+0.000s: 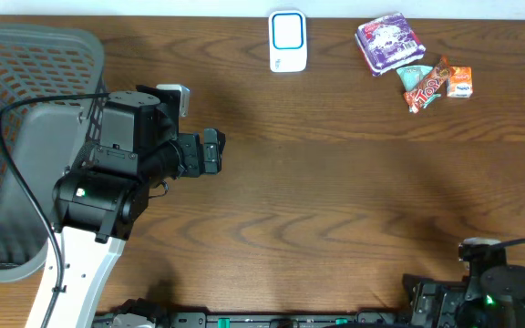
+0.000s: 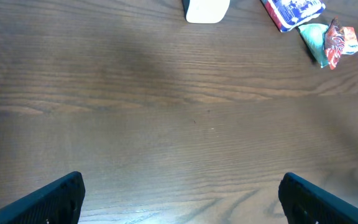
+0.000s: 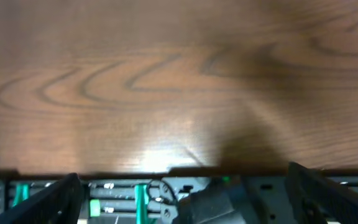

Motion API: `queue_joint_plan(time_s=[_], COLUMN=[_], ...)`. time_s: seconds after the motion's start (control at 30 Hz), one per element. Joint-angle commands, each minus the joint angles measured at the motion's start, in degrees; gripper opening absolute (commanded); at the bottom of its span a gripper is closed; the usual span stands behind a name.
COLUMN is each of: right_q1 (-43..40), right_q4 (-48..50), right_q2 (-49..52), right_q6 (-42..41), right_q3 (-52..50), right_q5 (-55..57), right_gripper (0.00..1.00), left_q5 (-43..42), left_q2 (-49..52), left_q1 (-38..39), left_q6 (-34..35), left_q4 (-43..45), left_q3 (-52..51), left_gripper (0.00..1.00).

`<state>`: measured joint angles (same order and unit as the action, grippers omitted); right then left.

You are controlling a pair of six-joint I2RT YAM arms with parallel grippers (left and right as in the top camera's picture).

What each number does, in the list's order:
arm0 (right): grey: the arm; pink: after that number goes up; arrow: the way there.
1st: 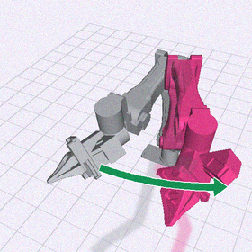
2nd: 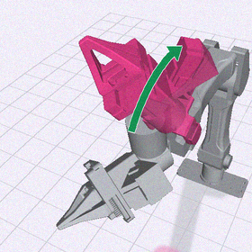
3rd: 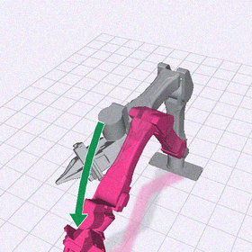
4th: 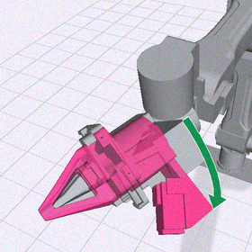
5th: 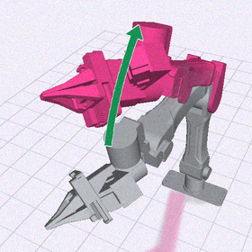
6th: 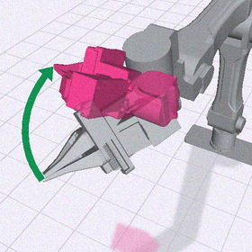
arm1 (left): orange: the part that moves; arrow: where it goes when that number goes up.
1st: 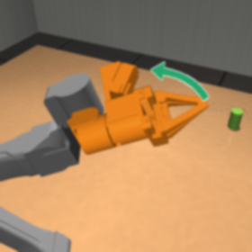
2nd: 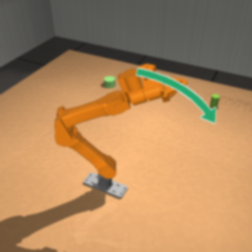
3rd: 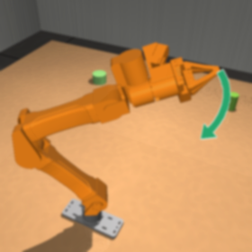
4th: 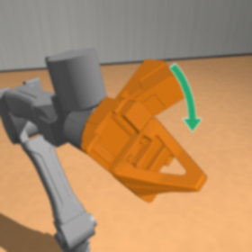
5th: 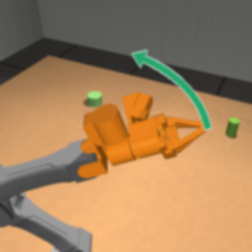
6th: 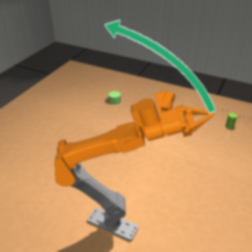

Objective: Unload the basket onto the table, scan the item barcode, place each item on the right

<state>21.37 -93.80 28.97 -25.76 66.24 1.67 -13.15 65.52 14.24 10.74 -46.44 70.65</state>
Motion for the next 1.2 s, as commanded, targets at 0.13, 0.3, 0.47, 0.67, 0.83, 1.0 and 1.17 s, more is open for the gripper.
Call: queue_joint_plan(time_s=[0.13,0.3,0.47,0.67,0.83,1.0,1.17], right_q1=[0.4,0.4,0.4,-4.9,-14.9,-15.4,-15.4], right_q4=[-0.4,-1.7,13.9,25.2,33.2,40.5,47.7], right_q2=[-0.2,-0.2,-0.2,-1.6,-5.1,-11.4,-19.1], right_q6=[-0.8,-0.8,2.7,18.0,21.9,26.1,28.7], right_q3=[-0.3,-0.3,-0.4,-1.3,-5.4,-13.9,-24.9], right_q5=[-2.4,-0.5,4.0,4.0,3.9,3.8,3.7], right_gripper=[0.99,0.99,0.99,0.99,0.99,0.99,0.99], left_q5=[0.5,0.5,0.5,0.5,0.5,0.5,0.5], left_q2=[0.0,0.0,0.0,0.0,0.0,0.0,0.0], left_q1=[-0.2,-0.2,-0.2,-0.2,-0.2,-0.2,-0.2], left_q6=[0.5,0.5,0.5,0.5,0.5,0.5,0.5], left_q4=[0.0,0.0,0.0,0.0,0.0,0.0,0.0], left_q3=[0.9,0.9,0.9,0.9,0.9,0.9,0.9], left_gripper=[0.99,0.99,0.99,0.99,0.99,0.99,0.99])
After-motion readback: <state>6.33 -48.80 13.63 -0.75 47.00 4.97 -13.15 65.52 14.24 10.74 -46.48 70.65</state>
